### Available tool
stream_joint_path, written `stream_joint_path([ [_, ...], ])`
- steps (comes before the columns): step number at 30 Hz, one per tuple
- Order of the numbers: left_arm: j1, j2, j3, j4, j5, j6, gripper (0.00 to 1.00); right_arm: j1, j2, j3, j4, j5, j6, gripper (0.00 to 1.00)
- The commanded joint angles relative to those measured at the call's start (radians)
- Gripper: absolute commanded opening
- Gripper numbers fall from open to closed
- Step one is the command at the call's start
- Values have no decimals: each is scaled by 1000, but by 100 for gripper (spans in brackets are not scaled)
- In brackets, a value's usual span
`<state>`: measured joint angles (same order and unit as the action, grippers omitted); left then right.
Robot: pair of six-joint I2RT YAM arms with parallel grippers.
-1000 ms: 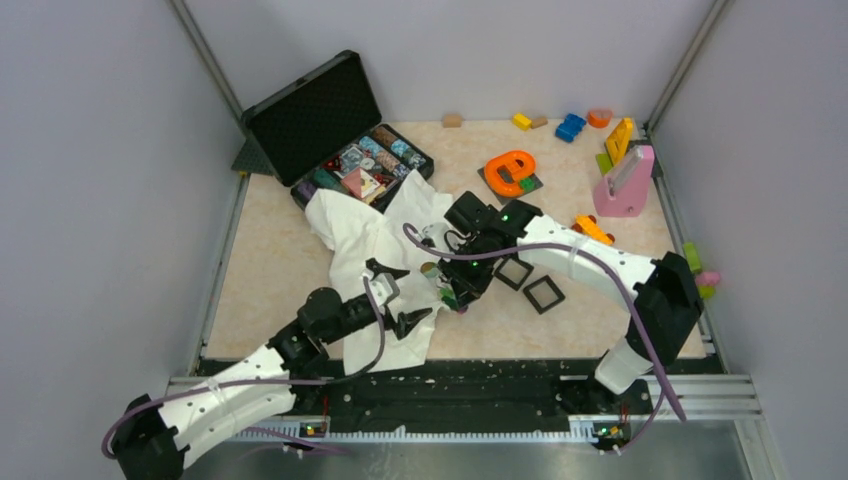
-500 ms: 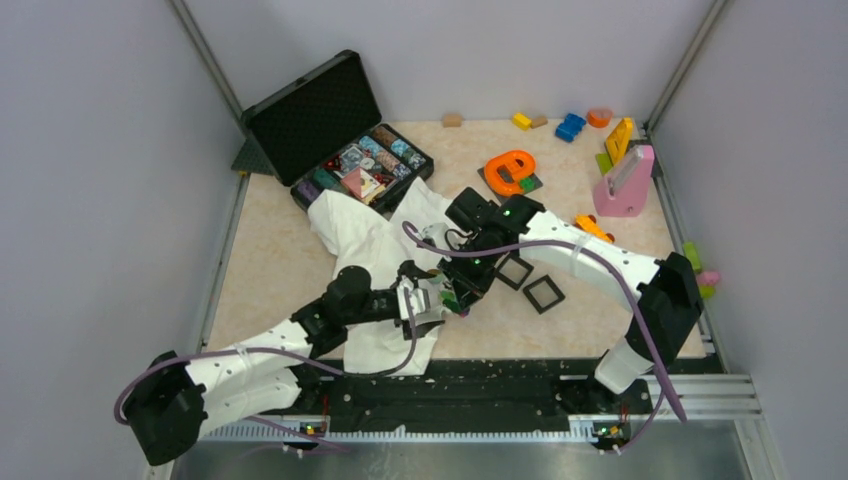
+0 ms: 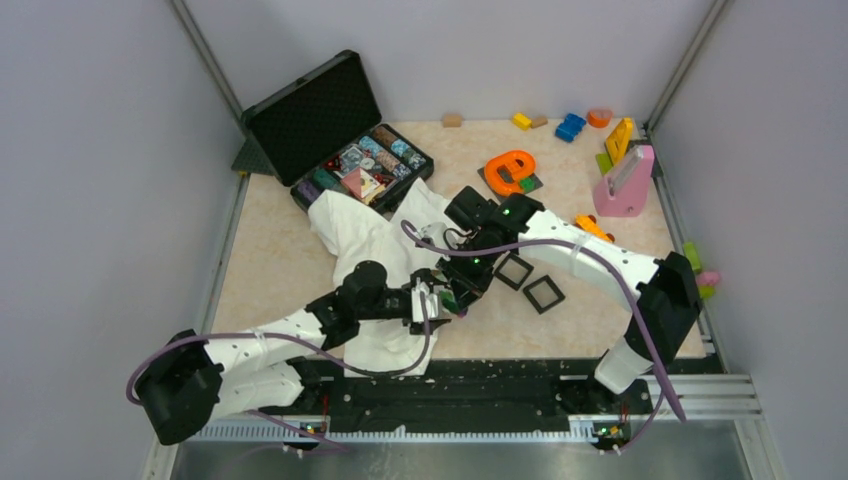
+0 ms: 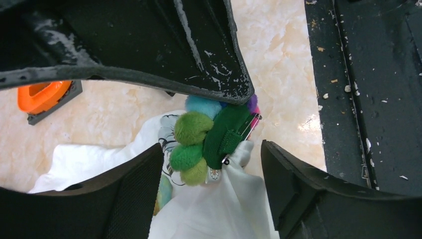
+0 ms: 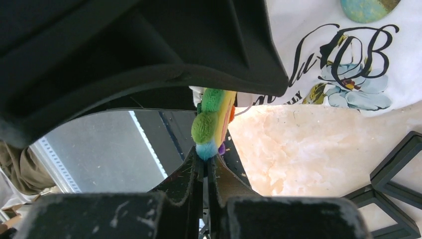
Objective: Remove the brooch from the garment
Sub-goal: Adjust the brooch on the clothes.
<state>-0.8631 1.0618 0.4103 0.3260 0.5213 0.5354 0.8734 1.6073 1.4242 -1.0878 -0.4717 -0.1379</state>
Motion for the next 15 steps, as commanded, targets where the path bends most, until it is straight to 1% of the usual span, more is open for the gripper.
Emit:
stream_joint_path([
  [1,-5,13,38,66,41,7,68,0,-3,42,0,-41,-14,0],
  [3,-5,16,39,68,47,4,53,-1,-3,41,4,-41,-14,0],
  [6,-5,9,38,64,66,1,36,-1,-4,37,7,-34,-13,0],
  [8,-5,3,34,63,79,-2,24,-1,-8,33,16,-28,-10,7],
  [10,-5,-6,31,58,90,-7,17,0,-18,25,27,-22,-6,14],
  [11,-5,-11,28,56,92,-13,14,0,-26,22,34,-14,-2,21],
  [12,-5,-16,25,56,91,-21,9,0,-35,19,40,-4,4,24],
  [14,-5,-26,18,58,81,-41,5,-1,-55,14,60,9,14,32],
  [15,-5,-30,15,59,74,-57,1,-3,-66,12,72,18,23,35],
])
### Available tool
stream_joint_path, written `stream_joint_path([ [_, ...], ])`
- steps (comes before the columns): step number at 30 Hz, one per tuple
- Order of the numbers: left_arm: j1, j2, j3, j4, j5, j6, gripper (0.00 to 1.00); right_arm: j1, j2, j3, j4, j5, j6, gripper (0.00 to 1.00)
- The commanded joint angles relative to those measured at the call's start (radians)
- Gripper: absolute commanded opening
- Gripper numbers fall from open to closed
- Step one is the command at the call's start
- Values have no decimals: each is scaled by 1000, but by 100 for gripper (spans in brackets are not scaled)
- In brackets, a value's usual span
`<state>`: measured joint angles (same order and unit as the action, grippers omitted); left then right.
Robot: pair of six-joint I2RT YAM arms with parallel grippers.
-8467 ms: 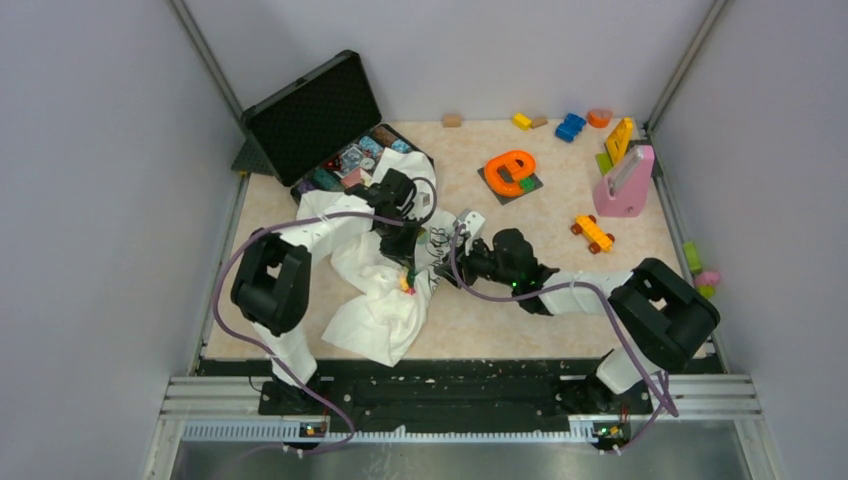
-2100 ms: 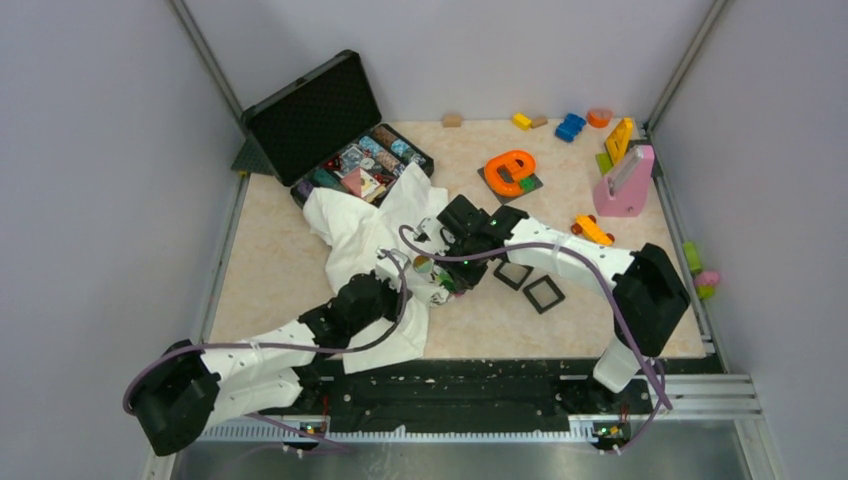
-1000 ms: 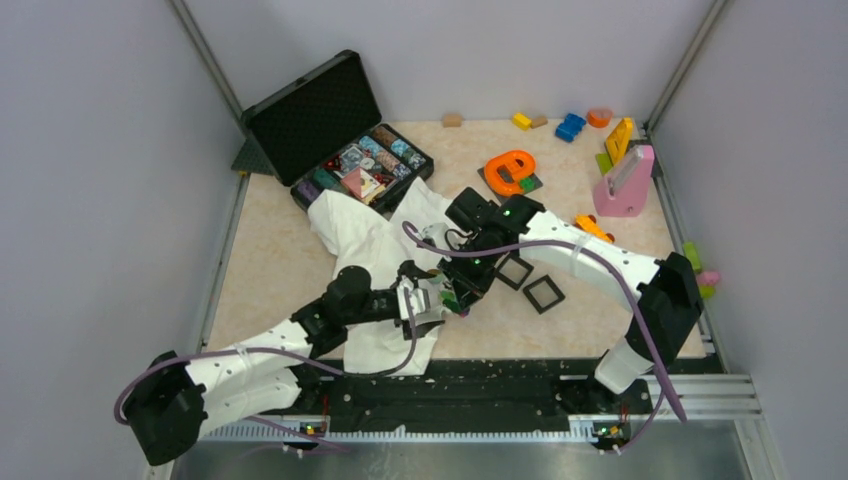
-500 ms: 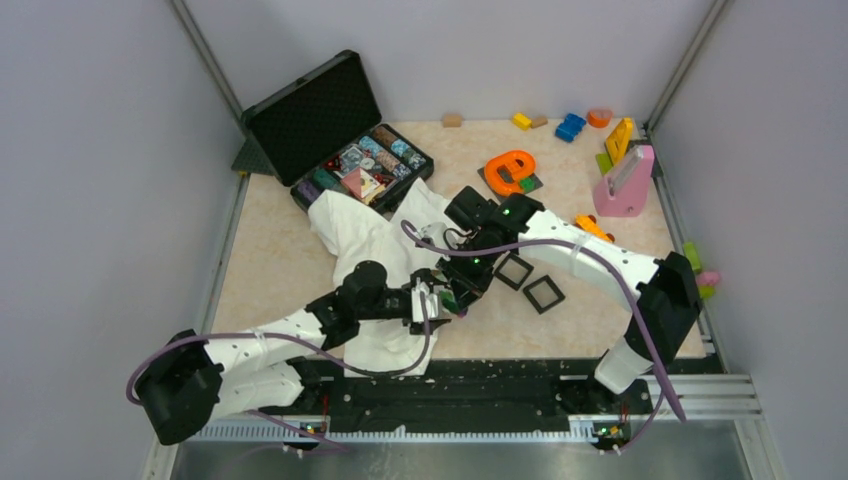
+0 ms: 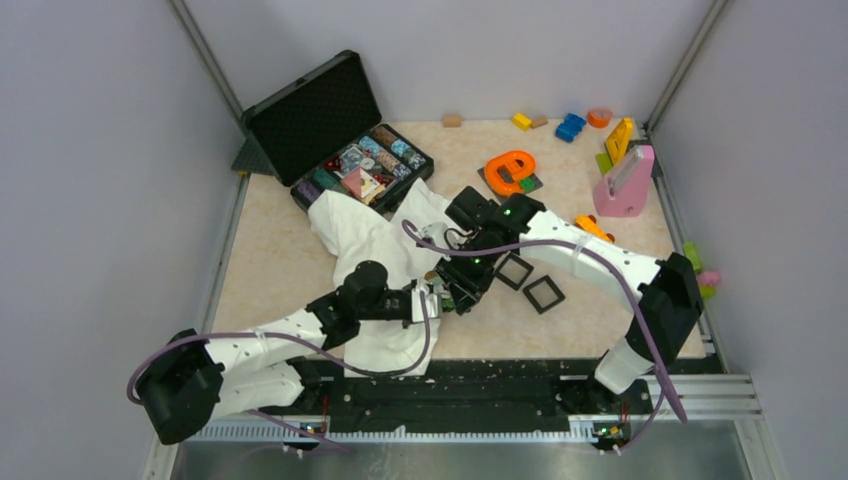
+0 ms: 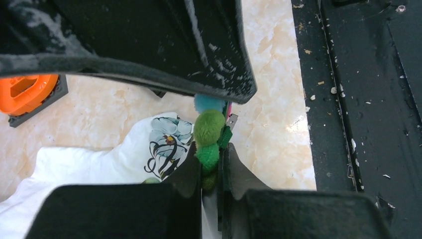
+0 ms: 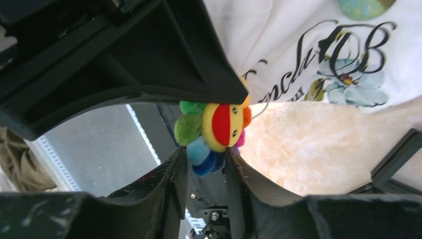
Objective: Remove the brooch from the garment
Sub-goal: Adjust the brooch on the clothes.
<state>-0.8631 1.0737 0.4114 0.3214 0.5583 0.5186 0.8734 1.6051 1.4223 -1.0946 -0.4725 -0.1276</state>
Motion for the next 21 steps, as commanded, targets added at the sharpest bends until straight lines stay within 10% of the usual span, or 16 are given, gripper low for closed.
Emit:
stream_joint_path([
  [1,-5,-47,11,67,25,-63,0,-4,-81,9,97,28,20,37],
  [10,-4,-65,21,78,-93,-383,0,-46,-323,-169,446,193,96,43],
  [16,11,-64,50,78,-190,-682,0,-46,-614,-487,832,267,157,88],
  [21,61,-36,105,40,-163,-919,0,-46,-799,-693,1099,319,234,98],
])
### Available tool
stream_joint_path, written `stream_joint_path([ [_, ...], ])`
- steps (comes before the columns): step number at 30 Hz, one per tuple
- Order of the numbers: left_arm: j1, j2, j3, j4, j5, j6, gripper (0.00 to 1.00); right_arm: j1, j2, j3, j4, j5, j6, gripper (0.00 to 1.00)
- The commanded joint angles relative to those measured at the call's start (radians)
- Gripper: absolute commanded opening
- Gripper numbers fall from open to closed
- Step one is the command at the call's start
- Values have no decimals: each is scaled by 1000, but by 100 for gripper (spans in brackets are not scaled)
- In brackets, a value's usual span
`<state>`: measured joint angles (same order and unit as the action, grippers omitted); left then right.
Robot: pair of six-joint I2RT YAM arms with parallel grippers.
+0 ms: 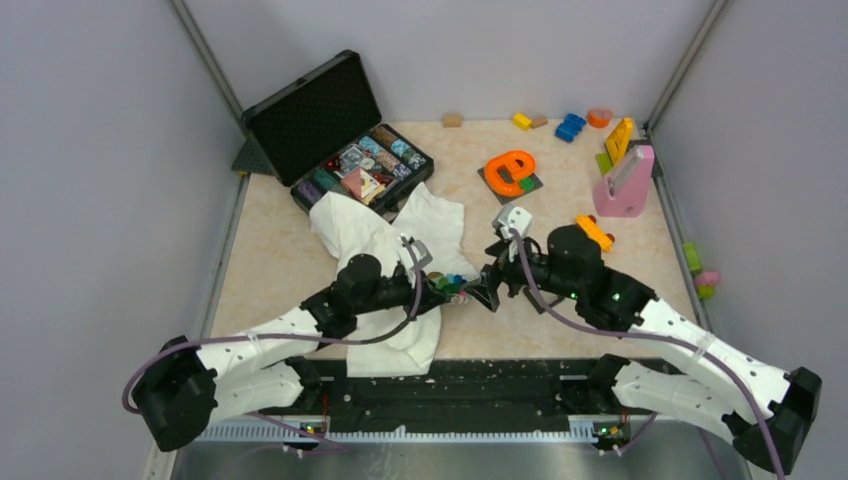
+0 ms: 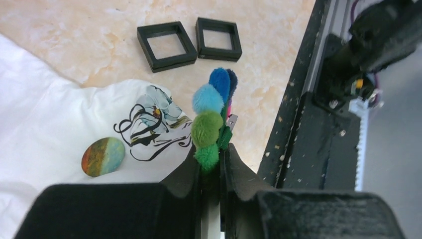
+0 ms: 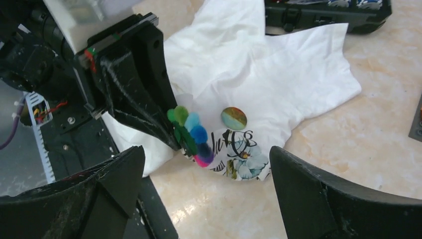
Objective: Remove the brooch from the garment
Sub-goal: Adjust the brooch on the clothes.
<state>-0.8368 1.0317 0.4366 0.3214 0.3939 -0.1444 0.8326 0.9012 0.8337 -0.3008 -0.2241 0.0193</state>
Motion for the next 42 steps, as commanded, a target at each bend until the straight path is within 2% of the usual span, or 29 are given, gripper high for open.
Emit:
stream_joint_path([
  [1,48,12,79,51,11,-307,0,-6,-111,-127,340,101,141,98],
  [3,77,24,57,114,41,-412,0,-7,-119,-152,360,173,266,91],
  [6,130,63,20,274,146,-591,0,-7,-111,-187,420,96,328,88],
  [8,166,107,25,339,233,-707,0,-7,-123,-226,488,30,297,88],
  [11,196,163,51,377,352,-779,0,-5,-162,-285,582,-26,203,86],
  [13,210,176,62,353,386,-801,0,-6,-185,-307,600,-33,139,79],
  [17,222,163,69,269,385,-781,0,-6,-217,-322,545,-134,-88,61],
  [19,223,147,72,235,389,-764,0,-6,-222,-334,534,-200,-215,49],
  [24,231,105,96,124,400,-711,0,-5,-189,-356,526,-372,-401,34],
  [26,233,93,112,82,412,-686,0,-4,-162,-354,525,-419,-455,32],
  [33,233,78,151,-11,453,-634,1,10,-128,-350,531,-408,-513,29],
  [42,233,97,166,-1,499,-654,2,13,-111,-349,519,-377,-541,29],
])
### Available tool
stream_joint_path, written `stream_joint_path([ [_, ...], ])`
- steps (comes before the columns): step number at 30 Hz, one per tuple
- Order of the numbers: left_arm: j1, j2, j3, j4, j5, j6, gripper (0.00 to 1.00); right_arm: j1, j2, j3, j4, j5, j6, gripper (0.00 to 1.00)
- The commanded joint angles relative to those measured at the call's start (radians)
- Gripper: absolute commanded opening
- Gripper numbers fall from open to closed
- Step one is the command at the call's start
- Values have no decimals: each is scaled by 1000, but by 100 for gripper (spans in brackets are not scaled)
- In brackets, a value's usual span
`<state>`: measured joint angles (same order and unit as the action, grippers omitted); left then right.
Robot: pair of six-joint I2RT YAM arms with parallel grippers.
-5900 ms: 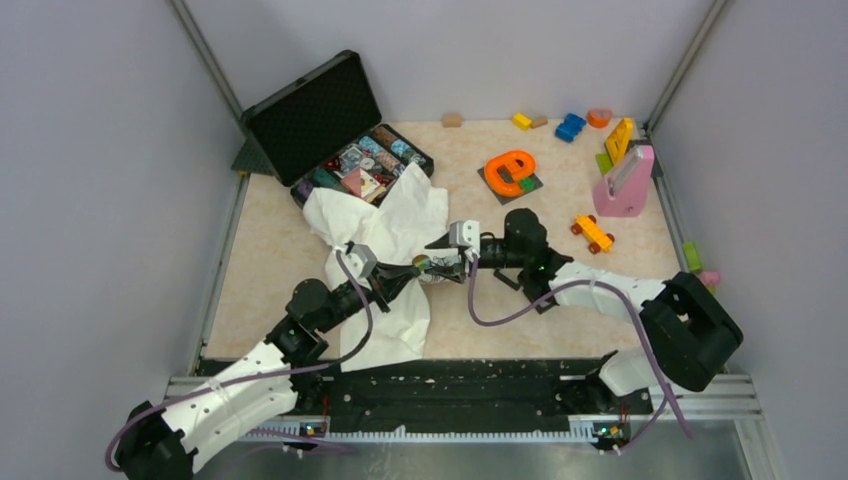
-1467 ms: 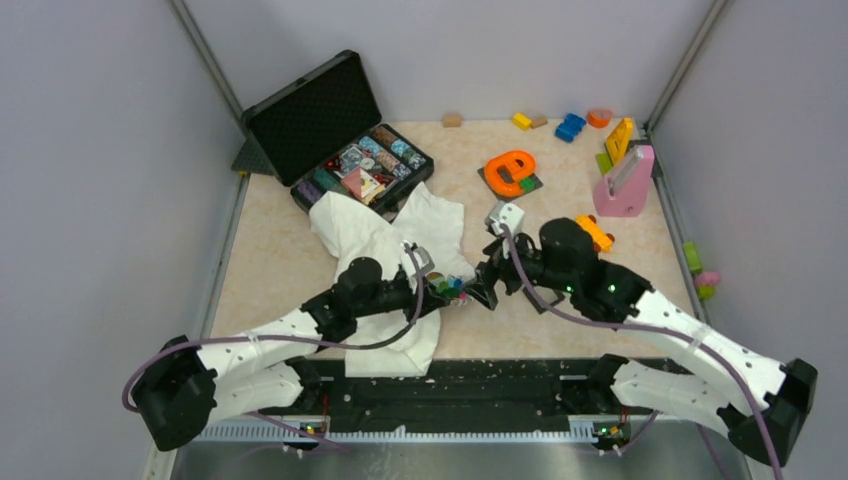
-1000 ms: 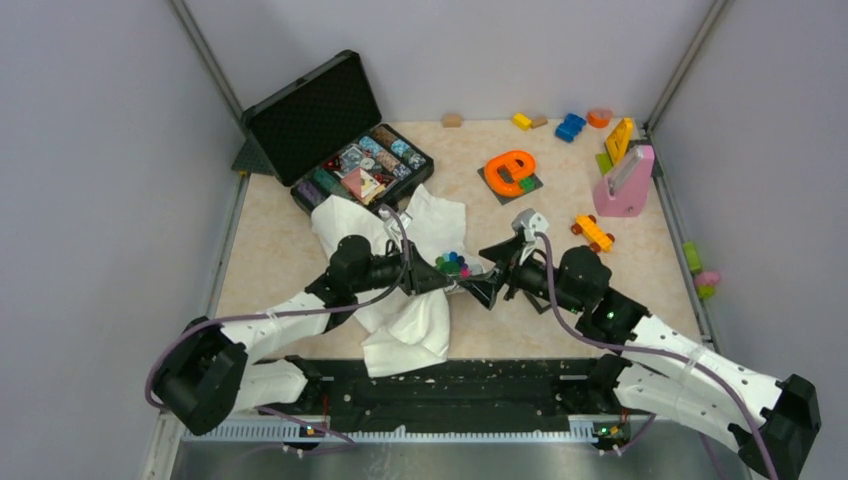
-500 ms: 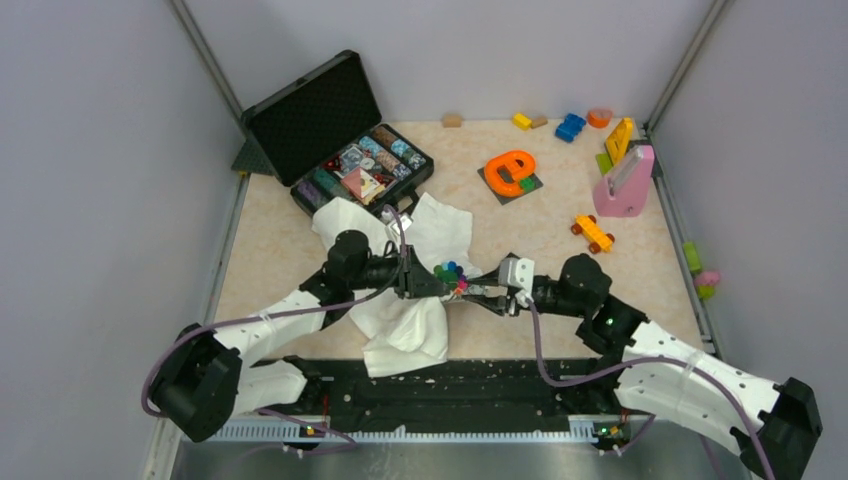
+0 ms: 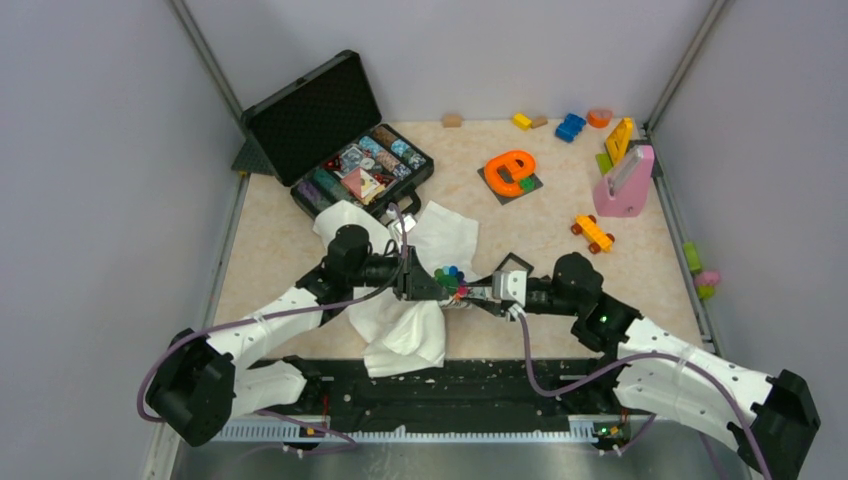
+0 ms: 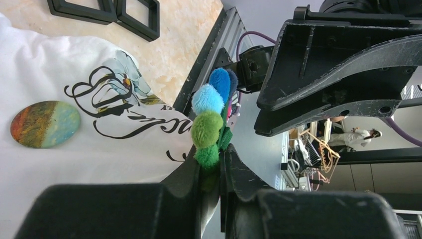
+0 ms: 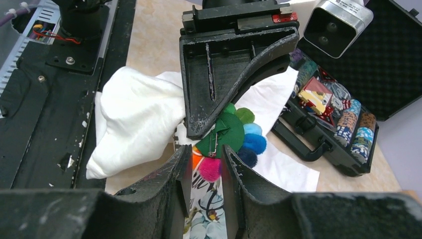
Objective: Remove the brooch from the garment
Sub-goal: Adjust the brooch on the clothes.
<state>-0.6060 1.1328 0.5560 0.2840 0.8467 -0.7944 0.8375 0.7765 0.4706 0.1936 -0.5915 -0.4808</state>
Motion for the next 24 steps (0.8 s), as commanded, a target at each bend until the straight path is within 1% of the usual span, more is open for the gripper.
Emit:
stream_joint_path([
  [1,3,-4,46,37,49,-6,2,8,18,16,25,-8,-44,29],
  [12,-3,2,49,57,71,-25,2,21,76,37,47,-25,-60,29],
  [17,-9,-4,51,50,78,-17,4,26,95,49,38,-24,-72,25],
  [19,-11,-4,52,44,81,-7,4,28,95,50,41,-25,-69,19],
  [21,-15,-5,54,42,86,4,5,28,96,58,27,-24,-71,12],
  [24,-19,-4,62,39,91,27,11,28,99,70,4,-18,-62,0],
])
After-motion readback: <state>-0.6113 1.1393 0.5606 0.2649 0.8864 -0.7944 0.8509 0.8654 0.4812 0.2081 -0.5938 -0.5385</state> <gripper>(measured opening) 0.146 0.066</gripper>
